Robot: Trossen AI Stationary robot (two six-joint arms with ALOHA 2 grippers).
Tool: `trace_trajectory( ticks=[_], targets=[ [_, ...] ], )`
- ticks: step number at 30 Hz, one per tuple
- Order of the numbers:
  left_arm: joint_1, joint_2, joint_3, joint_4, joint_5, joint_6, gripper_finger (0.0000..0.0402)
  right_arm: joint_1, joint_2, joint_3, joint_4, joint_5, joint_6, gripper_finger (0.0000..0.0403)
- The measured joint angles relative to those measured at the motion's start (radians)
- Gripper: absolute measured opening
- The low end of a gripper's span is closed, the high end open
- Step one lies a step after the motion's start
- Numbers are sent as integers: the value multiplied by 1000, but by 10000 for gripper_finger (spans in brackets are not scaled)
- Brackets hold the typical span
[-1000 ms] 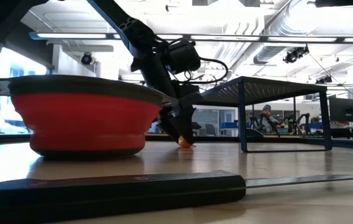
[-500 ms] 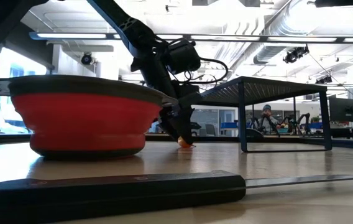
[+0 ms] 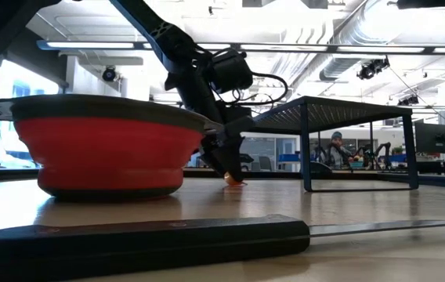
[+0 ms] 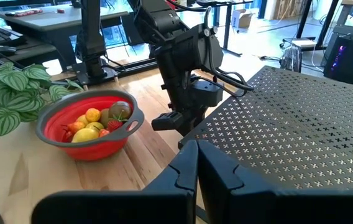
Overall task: Pick & Place Fruit
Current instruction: Put the orange pear into the strainer bowl
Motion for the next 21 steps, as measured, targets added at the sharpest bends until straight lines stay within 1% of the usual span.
trace_trajectory(
  ticks=[4, 9, 12, 18, 21],
  targets=[
    [0, -24, -1, -24, 0, 13, 137, 0, 0, 0, 10, 0, 0, 3],
    [0, -103, -1, -37, -2, 57, 136, 0, 0, 0, 10, -1, -2, 3],
    [0, -148, -1, -81, -2, 76, 136, 0, 0, 0, 10, -2, -3, 3],
    [0, -253, 0, -225, 3, 110, 136, 0, 0, 0, 10, -3, -3, 3],
    [0, -301, 0, -286, 27, 123, 136, 0, 0, 0, 10, -2, -3, 3]
  ],
)
